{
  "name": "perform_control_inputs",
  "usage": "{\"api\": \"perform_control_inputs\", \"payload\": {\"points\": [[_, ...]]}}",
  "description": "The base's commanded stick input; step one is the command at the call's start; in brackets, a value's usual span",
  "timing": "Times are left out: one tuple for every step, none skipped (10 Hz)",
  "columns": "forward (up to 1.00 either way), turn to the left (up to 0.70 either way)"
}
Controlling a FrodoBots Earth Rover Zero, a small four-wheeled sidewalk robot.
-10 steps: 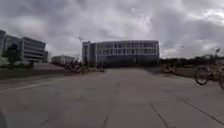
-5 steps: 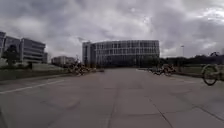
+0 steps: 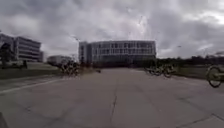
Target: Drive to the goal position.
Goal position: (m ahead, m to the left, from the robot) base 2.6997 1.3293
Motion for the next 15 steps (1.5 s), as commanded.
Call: {"api": "perform_control_inputs", "payload": {"points": [[0.7,0.0],[0.7,0.0],[0.7,0.0],[0.7,0.0],[0.7,0.0],[0.7,0.0],[0.7,0.0],[0.7,0.0],[0.7,0.0],[0.7,0.0],[0.7,0.0],[0.7,0.0],[0.7,0.0],[0.7,0.0],[0.7,0.0]]}}
